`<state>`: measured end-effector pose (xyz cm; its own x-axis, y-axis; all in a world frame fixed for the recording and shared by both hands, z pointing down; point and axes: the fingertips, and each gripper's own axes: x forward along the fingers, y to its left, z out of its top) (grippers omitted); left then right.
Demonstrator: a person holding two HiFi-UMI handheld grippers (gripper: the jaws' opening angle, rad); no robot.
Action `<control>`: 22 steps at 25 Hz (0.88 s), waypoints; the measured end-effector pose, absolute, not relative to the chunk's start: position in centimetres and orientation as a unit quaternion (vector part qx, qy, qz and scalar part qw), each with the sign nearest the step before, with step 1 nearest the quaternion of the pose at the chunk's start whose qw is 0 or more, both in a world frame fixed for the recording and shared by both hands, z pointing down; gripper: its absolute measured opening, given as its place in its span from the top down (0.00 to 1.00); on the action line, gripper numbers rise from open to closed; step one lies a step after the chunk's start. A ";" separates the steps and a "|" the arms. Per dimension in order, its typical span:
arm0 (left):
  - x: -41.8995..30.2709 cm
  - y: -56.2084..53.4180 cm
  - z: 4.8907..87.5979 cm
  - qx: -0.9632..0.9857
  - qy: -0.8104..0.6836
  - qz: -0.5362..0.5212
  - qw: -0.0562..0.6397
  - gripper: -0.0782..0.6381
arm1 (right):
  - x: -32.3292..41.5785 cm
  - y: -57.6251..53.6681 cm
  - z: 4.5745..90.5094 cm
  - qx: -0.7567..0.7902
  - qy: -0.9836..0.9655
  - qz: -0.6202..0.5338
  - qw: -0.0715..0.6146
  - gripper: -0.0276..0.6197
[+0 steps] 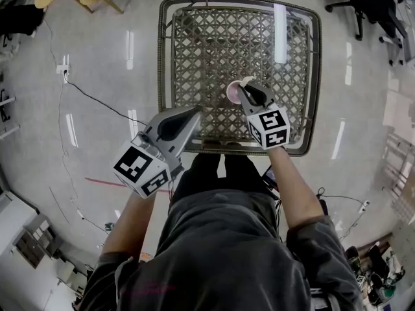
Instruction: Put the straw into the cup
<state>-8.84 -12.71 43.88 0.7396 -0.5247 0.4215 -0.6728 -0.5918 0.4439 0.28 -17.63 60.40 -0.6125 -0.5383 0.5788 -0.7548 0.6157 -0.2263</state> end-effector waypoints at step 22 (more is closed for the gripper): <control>-10.0 -12.5 44.0 0.882 -0.340 0.121 0.302 0.88 | -1.0 -16.5 64.4 0.355 -0.856 0.202 0.318 0.89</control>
